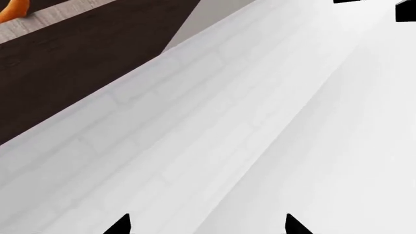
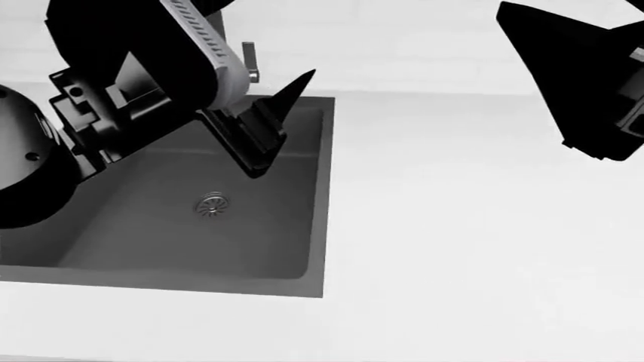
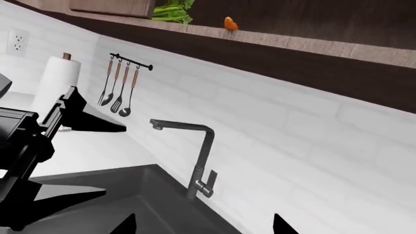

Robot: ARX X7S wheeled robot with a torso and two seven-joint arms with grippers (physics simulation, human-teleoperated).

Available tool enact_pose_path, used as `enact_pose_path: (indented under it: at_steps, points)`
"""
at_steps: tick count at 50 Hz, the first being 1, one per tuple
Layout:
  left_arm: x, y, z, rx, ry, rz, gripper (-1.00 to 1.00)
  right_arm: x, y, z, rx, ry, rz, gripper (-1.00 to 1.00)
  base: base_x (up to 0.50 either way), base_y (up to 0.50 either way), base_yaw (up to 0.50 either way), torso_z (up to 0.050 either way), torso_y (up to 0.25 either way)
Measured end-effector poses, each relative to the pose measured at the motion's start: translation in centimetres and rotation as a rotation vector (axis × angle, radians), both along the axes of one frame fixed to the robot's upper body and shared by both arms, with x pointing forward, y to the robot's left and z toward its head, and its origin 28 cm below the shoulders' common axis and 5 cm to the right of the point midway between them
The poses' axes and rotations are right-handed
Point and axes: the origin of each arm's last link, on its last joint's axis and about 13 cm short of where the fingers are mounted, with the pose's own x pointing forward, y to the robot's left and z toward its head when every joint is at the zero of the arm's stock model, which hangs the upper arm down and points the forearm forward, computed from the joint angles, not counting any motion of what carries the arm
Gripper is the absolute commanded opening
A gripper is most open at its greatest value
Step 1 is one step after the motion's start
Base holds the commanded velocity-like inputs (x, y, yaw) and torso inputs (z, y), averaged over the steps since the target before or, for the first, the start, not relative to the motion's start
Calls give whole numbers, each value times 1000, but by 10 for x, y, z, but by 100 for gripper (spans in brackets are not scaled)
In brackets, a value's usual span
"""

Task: Pick the celery, carrot from the counter and place them in the cabinet. Then close the cabinet.

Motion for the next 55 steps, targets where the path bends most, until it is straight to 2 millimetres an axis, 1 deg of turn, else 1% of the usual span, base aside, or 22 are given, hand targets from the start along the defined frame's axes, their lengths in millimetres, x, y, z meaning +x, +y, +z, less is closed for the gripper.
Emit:
enact_pose_path:
  at_steps: [5,10,22,28,39,46,55]
  points:
    - [0,1,0,-1,0,1,100,0,0,1,7,0,9,100,2,-35,0,0,0]
    - [0,2,-1,-2,1,5,100,0,1,1,12,3,18,100,21,-359,0,0,0]
    - [0,2,-2,-5,1,5,100,0,0,1,14,0,13,100,3,0,0,0,0]
    - [-1,3,-2,-7,0,6,100,0,0,2,9,0,11,100,298,18,0,0,0]
    - [-1,4,-2,-8,1,10,100,-1,-1,2,5,-4,5,100,0,0,0,0,0]
    - [-2,5,-1,-8,0,11,100,-4,-5,2,2,-6,-6,100,0,0,0,0,0]
    - [-3,6,-2,-10,1,15,100,-12,-16,1,1,-6,-47,100,0,0,0,0,0]
